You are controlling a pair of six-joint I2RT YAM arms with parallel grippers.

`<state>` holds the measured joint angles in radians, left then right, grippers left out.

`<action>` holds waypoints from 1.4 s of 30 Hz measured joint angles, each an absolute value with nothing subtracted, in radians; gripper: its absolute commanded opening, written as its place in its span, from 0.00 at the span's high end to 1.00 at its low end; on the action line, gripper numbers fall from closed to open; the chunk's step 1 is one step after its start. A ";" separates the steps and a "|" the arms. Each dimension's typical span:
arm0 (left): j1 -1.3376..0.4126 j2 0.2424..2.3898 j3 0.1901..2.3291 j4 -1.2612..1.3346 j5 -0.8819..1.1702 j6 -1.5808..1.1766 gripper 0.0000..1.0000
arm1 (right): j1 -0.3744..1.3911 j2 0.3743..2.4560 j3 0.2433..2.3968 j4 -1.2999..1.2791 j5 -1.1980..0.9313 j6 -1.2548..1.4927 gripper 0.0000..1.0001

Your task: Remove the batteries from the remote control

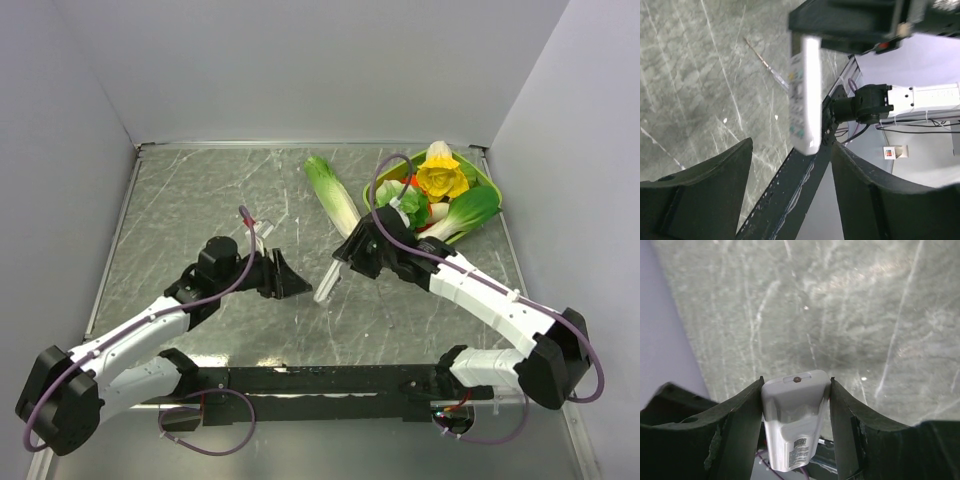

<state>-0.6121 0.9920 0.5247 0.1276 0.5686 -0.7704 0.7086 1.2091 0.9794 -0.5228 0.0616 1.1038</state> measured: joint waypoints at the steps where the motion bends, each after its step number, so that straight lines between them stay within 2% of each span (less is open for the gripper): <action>1: -0.612 0.993 0.525 0.137 0.568 -0.771 0.34 | 0.708 1.220 0.979 -0.530 0.057 1.110 1.00; 8: -0.619 1.032 0.482 0.272 0.593 -0.805 0.40 | 0.708 1.235 0.956 -0.524 0.029 1.145 1.00; 16: -0.664 1.058 0.460 0.302 0.610 -0.813 0.39 | 0.708 1.235 0.945 -0.522 0.016 1.166 1.00; 31: -0.745 1.094 0.460 0.327 0.585 -0.815 0.58 | 0.700 1.235 0.941 -0.509 0.001 1.190 1.00; 37: -0.746 1.094 0.459 0.331 0.572 -0.822 0.76 | 0.697 1.235 0.940 -0.508 -0.008 1.189 1.00; 39: -0.746 1.094 0.458 0.331 0.565 -0.825 0.87 | 0.696 1.235 0.936 -0.504 -0.008 1.190 1.00; 40: -0.747 1.094 0.457 0.331 0.562 -0.825 0.96 | 0.696 1.235 0.933 -0.500 -0.008 1.193 1.00; 42: -0.747 1.093 0.453 0.331 0.558 -0.825 0.99 | 0.695 1.235 0.928 -0.497 -0.009 1.196 1.00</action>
<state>-0.7471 1.0931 0.4530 0.3313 0.5579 -0.8253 0.6952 1.2350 0.9279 -0.4969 -0.0090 1.1965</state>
